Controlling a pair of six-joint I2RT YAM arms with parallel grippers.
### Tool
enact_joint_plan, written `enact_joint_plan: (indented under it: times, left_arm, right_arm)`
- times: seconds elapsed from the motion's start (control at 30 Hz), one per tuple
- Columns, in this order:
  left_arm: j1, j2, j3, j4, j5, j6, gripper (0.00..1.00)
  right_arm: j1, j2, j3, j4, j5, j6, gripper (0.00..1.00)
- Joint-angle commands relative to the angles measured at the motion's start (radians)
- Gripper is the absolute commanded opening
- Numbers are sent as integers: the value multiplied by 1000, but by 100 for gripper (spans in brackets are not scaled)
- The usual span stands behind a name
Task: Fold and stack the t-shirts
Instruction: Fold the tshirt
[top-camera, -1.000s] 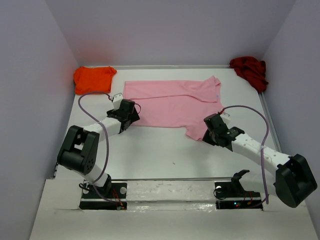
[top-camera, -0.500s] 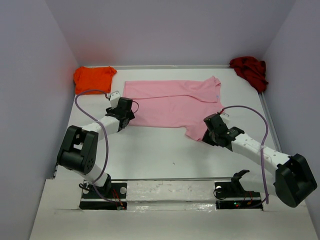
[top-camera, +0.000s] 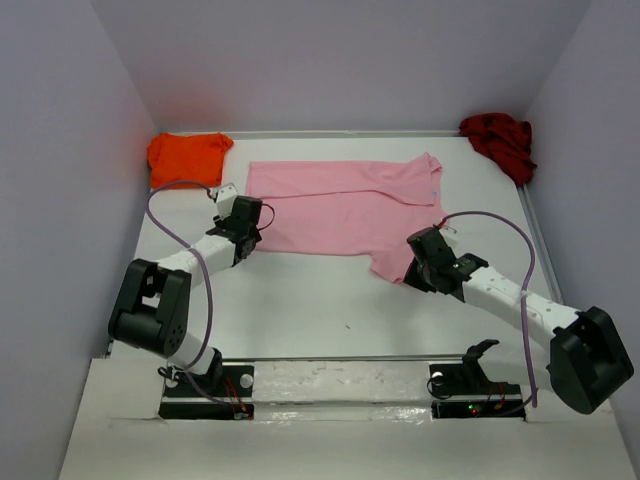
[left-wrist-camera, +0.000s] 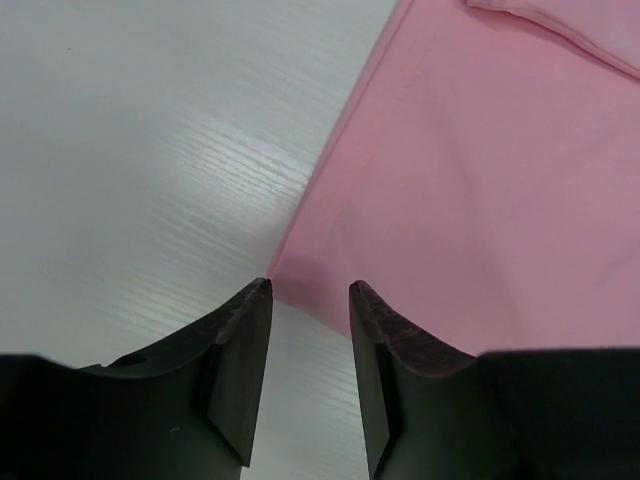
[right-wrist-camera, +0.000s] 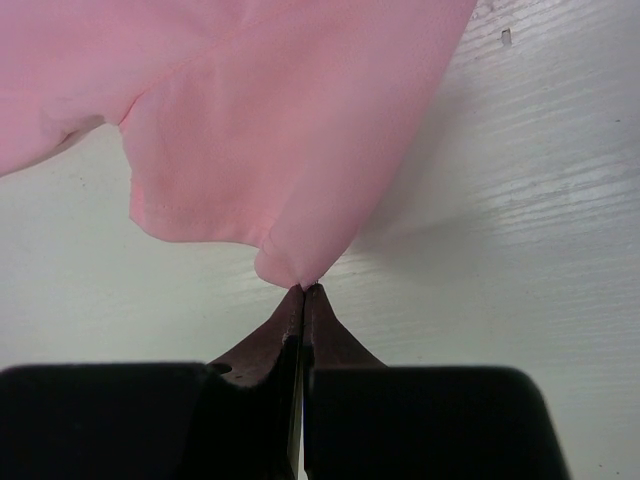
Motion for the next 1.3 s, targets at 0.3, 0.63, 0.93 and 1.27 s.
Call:
enact_joint_plan:
  times: [0.3,0.63,0.93,1.27]
  left_arm:
    - [6,51,20,9,17,19,56]
    - [25,54,19,12,25,28,19]
    - [34,57,14,22,37,27,0]
    - [16,19,0,42,71,38,0]
  right_arm:
    - [6,-60,-3,36,-9,-13,0]
    - [6,-69,-9,31,-15,-13,0]
    - [6,-100,-11,13,-3,-16,0]
    - [6,-137,16,-18,33,-42,0]
